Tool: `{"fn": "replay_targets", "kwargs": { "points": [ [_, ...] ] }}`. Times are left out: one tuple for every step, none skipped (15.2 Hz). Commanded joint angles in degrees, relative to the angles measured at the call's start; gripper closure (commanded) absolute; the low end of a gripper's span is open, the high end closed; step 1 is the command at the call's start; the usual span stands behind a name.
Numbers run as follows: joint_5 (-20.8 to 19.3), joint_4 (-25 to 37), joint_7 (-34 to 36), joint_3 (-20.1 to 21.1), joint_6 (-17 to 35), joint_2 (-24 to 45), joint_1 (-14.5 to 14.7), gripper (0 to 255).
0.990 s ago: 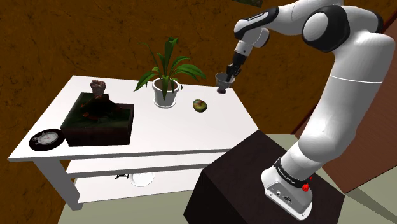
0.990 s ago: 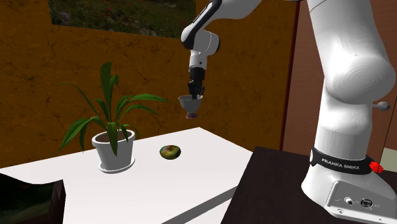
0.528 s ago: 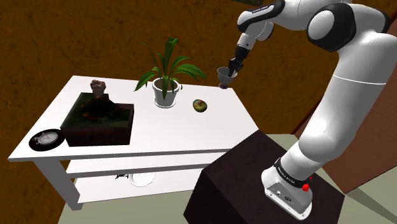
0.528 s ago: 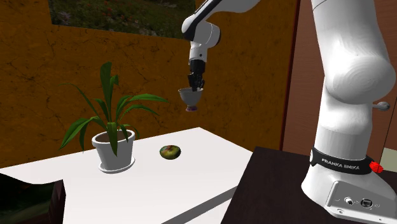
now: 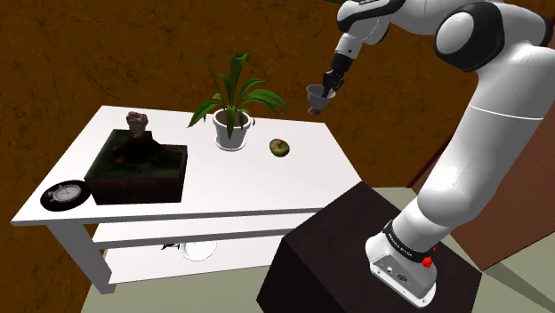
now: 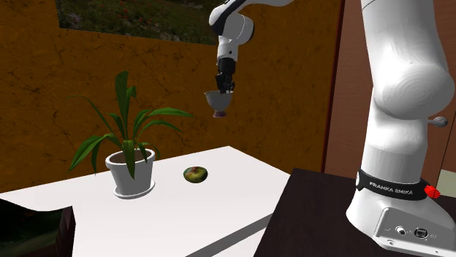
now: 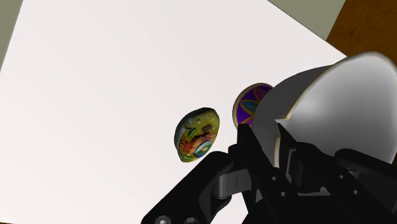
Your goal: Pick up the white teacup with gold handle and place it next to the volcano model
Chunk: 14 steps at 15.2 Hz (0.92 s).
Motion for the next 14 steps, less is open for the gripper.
{"fn": "replay_targets", "kwargs": {
  "points": [
    [-0.2, 1.0, 0.4, 0.0, -1.3, -0.4, 0.0, 255],
    [-0.3, 1.6, 0.6, -0.1, -2.0, -0.6, 0.0, 255],
    [-0.4, 2.2, 0.8, -0.1, -2.7, -0.7, 0.0, 255],
    [-0.5, 2.8, 1.0, -0.1, -3.4, -0.8, 0.0, 255],
    [-0.5, 3.4, 1.2, -0.1, -4.1, -0.9, -0.1, 255],
    [-0.6, 4.0, 1.4, -0.2, -4.8, -1.0, -0.1, 255],
    [-0.6, 4.7, 1.5, -0.2, -5.5, -1.1, -0.1, 255],
    [-0.7, 5.3, 1.7, -0.2, -6.2, -1.1, -0.2, 255],
    [-0.8, 4.0, 2.9, 0.3, -5.4, -2.2, 0.8, 255],
    [-0.9, 2.7, 4.2, 0.8, -4.7, -3.1, 1.7, 255],
    [-1.0, 1.6, 5.4, 1.3, -4.1, -4.0, 2.6, 255],
    [-1.1, 0.5, 6.7, 1.8, -3.4, -4.8, 3.5, 255],
    [-1.1, -0.5, 7.9, 2.4, -2.8, -5.6, 4.3, 255],
    [-1.2, -1.5, 9.2, 2.9, -2.1, -6.3, 5.1, 255]
  ]
}}
